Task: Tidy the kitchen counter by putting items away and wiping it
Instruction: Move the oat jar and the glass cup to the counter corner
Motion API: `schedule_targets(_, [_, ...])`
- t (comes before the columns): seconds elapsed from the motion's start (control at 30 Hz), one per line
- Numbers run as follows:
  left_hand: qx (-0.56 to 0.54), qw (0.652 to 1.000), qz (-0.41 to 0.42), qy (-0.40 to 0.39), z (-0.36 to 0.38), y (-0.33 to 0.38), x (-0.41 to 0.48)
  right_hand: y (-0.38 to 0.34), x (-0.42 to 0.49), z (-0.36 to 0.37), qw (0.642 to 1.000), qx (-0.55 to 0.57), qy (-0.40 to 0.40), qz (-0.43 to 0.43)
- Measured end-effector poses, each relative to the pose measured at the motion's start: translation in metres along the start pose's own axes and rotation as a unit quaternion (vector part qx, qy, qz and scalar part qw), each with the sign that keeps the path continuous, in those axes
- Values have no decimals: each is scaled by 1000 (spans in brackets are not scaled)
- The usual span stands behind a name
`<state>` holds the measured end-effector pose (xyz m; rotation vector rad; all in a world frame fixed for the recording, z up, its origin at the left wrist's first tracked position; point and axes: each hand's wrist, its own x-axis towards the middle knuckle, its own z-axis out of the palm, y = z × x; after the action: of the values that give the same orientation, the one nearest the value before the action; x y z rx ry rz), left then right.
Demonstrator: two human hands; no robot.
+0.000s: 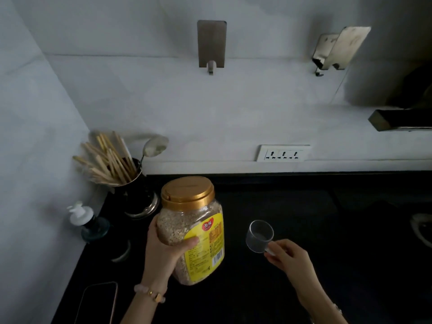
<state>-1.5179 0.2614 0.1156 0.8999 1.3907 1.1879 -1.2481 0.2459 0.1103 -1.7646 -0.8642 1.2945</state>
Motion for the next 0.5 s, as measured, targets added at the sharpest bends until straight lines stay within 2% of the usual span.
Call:
schedule_targets(0.33, [-25,1000,-7,-7,-10,-12,72,-6,57,21,999,-34,13,29])
schedule_targets(0.5, [-24,999,7,-41,-16,-11,110,-7,81,33,999,-43,25,13])
